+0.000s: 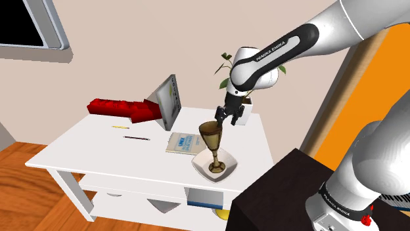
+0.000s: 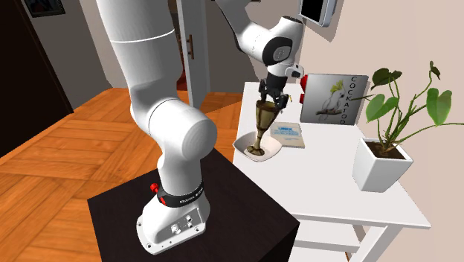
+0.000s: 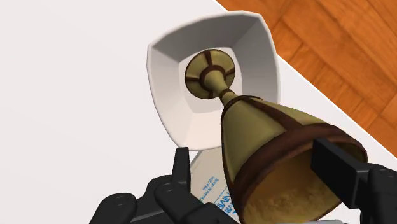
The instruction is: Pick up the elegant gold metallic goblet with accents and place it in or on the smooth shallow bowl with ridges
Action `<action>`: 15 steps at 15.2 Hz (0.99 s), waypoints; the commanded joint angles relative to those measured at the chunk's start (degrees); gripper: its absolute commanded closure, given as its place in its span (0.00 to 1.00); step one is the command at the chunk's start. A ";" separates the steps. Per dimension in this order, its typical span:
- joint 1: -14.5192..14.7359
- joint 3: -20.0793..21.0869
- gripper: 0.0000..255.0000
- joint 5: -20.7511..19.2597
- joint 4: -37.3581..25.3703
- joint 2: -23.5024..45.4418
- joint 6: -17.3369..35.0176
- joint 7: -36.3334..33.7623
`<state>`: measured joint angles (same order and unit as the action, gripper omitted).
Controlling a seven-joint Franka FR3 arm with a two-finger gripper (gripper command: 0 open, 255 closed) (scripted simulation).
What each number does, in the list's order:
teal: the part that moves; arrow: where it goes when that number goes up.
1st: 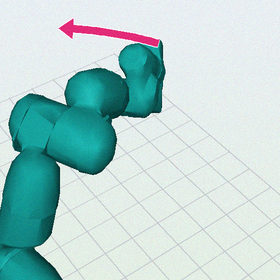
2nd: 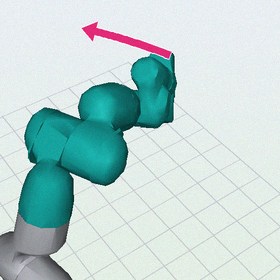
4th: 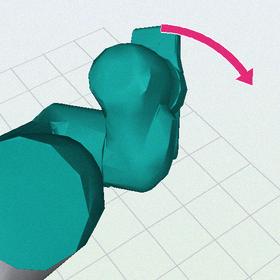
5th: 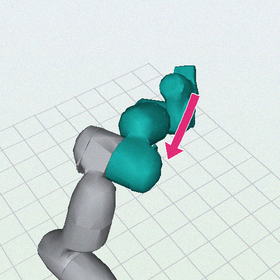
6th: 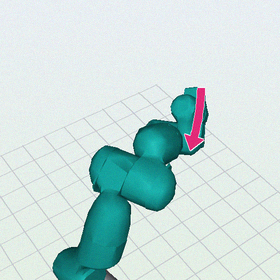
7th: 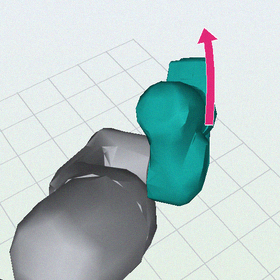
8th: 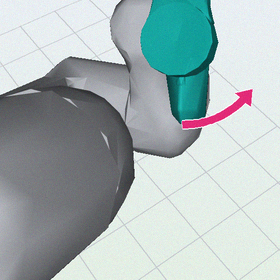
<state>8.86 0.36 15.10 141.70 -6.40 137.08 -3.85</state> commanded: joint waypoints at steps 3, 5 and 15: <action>0.00 -0.01 0.00 0.00 0.00 0.01 0.01 0.01; -0.49 -0.37 0.00 -1.06 -1.27 -2.79 -4.07 -0.63; -0.91 -0.68 0.00 -1.88 -2.69 -5.00 -7.72 -1.09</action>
